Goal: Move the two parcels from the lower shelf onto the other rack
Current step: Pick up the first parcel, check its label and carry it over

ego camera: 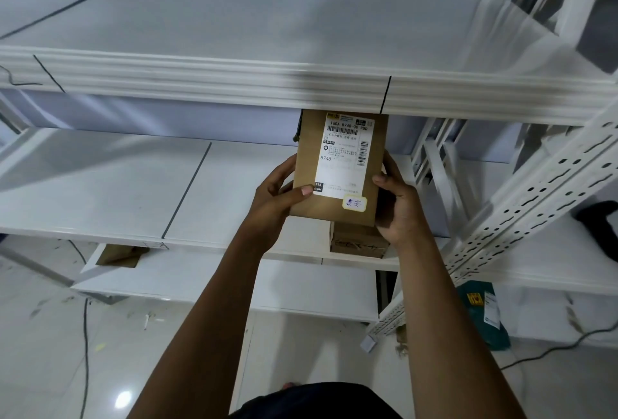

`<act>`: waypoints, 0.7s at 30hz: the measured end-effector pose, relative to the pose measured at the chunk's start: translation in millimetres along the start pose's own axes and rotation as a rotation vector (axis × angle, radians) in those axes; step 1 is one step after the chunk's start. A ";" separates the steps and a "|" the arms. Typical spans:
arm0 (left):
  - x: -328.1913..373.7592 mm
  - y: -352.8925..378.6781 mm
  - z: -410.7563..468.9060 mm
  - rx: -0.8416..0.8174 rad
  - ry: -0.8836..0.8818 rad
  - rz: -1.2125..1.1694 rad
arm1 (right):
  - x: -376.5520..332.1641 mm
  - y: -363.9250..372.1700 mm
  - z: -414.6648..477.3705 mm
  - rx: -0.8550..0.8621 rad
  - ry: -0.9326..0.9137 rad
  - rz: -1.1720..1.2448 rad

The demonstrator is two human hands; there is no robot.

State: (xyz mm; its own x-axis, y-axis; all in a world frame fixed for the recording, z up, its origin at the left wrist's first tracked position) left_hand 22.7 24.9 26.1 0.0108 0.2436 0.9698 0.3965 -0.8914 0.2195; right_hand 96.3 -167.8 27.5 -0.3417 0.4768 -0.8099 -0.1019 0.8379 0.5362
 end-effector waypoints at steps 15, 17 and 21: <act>-2.7 -6.5 -9.8 0.013 0.005 0.048 | 7.5 1.7 -8.3 0.004 0.012 -0.014; -2.4 -11.8 -13.3 0.033 0.012 0.064 | 12.0 2.7 -10.7 0.006 0.019 -0.006; -1.6 -25.7 -26.6 0.071 0.029 0.111 | 28.0 11.9 -17.5 -0.027 0.052 0.027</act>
State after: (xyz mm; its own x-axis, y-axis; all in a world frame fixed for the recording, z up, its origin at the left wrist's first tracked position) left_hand -12.0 37.3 21.7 0.0321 0.1331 0.9906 0.4580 -0.8829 0.1038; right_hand 69.1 -149.1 15.4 -0.3929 0.4843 -0.7817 -0.1164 0.8170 0.5647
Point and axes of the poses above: each hand's wrist, its own z-axis towards the middle knuckle, its own y-axis out of the palm, x = y × z, the point moved 10 cm from there along z, towards the middle knuckle, and after that the axes turned 11 degrees about x, right-handed, at the moved point
